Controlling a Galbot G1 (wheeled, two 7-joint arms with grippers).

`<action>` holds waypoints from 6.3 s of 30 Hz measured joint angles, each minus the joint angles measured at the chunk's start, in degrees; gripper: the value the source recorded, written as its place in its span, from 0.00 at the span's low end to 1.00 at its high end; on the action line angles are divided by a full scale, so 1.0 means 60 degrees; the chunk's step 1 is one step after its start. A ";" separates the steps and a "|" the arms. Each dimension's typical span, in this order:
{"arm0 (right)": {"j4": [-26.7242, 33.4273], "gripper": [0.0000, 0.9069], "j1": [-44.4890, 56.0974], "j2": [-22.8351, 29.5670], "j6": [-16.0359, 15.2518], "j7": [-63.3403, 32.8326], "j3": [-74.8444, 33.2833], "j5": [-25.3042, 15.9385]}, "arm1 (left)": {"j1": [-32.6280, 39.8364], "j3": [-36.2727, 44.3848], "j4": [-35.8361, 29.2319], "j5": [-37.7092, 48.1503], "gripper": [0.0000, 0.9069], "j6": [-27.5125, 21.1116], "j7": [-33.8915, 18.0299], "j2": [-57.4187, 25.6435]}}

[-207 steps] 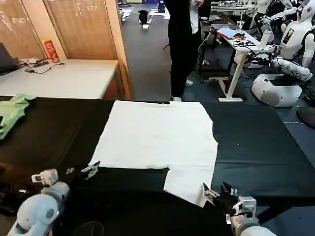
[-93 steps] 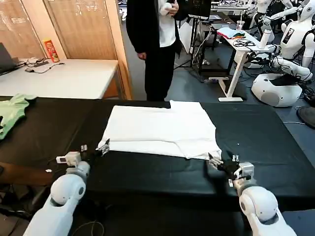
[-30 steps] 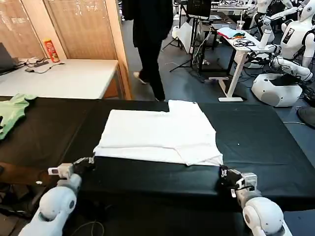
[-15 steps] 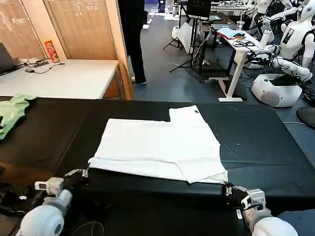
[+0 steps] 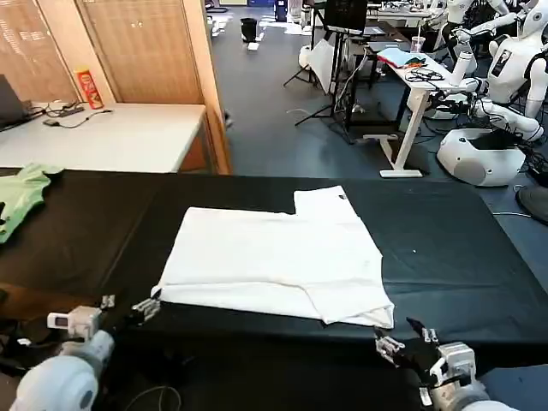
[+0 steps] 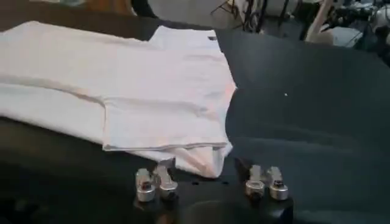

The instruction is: Fold and organize the clothes.

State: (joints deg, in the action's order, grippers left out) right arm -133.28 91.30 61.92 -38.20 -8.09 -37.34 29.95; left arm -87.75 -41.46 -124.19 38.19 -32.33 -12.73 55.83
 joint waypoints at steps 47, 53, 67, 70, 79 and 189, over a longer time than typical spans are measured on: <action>1.1446 0.97 -1.0794 0.2059 0.0267 0.0006 0.4058 -0.0574 | 0.9987 0.5079 0.9735 0.0241 0.97 -0.0547 0.1516 0.1250; 1.1532 0.97 -1.0792 0.2092 0.0259 0.0030 0.4033 -0.0572 | 1.0056 0.5071 1.0208 0.0183 0.70 -0.0490 0.1555 0.1401; 1.1525 0.16 -1.0713 0.2159 0.0168 0.0118 0.3912 -0.0568 | 1.0092 0.4999 1.0420 0.0112 0.16 -0.0420 0.1712 0.1475; 1.1502 0.10 -1.0677 0.2156 0.0186 0.0143 0.3892 -0.0570 | 1.0098 0.4999 1.0414 0.0110 0.14 -0.0413 0.1727 0.1483; 1.1077 0.02 -1.0440 0.1983 0.1141 0.0635 0.3752 -0.0459 | 0.9991 0.4808 1.0154 0.0066 0.03 -0.0369 0.1622 0.1388; 0.2257 0.97 -0.3107 -0.1092 -0.0666 -0.0237 0.1451 0.0578 | 0.1699 0.0938 0.1269 0.0568 0.97 -0.0962 0.0665 -0.1006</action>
State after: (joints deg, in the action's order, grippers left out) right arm -119.74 72.66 55.36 -42.19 -9.52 -28.63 33.41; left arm -77.56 -35.83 -116.57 41.60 -38.10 -8.74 49.79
